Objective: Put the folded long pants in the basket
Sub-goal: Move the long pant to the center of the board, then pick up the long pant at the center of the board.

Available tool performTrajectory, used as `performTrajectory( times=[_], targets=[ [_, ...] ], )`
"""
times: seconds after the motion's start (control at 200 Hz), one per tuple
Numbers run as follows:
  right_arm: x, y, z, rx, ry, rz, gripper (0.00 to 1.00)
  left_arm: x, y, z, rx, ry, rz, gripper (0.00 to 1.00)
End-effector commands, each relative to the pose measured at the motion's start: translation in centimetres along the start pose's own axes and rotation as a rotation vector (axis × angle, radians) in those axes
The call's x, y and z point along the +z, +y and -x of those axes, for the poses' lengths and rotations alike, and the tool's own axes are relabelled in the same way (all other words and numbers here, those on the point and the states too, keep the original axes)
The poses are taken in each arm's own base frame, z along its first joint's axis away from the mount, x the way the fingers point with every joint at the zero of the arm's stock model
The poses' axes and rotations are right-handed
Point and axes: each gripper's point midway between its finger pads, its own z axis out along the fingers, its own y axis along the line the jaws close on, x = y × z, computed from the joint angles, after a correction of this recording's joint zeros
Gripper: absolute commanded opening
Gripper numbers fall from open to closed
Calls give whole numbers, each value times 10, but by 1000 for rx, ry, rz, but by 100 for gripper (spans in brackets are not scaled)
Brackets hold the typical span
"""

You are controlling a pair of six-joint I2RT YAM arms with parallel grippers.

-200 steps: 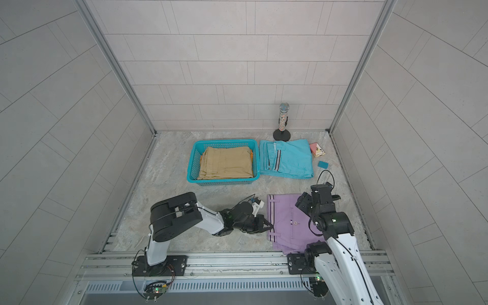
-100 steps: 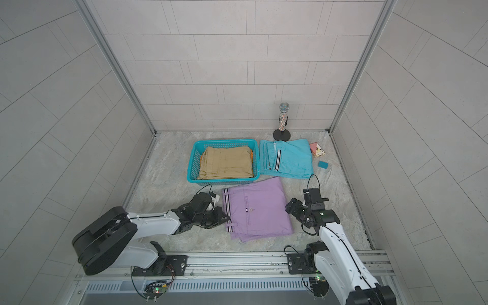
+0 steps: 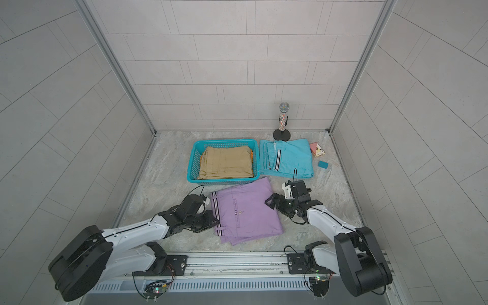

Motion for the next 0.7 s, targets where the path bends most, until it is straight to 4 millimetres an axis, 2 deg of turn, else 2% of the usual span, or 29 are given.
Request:
performTrajectory(
  times=[0.0,0.065,0.125,0.205,0.27,0.45,0.595,0.695],
  targets=[
    [8,-2,-5,-31,36,-27,78,0,39,-23,-64,64,115,27],
    [12,-9,-9,-22,60,-50,60,-2,31,-20,-63,49,75,51],
    [15,-15,-14,-14,79,-69,40,-4,25,-17,-62,25,39,65],
    [18,-22,-22,-6,102,-95,22,-8,22,-12,-63,-1,21,81],
    [20,-27,-29,-12,120,-120,12,-8,27,-12,-69,-6,27,91],
    [21,-31,-45,-21,157,-143,0,2,38,-17,-86,16,39,95],
    [20,-29,-55,-23,164,-150,0,14,44,-19,-103,42,38,95],
    [18,-26,-60,-22,165,-151,0,22,47,-21,-108,64,42,89]
  ],
)
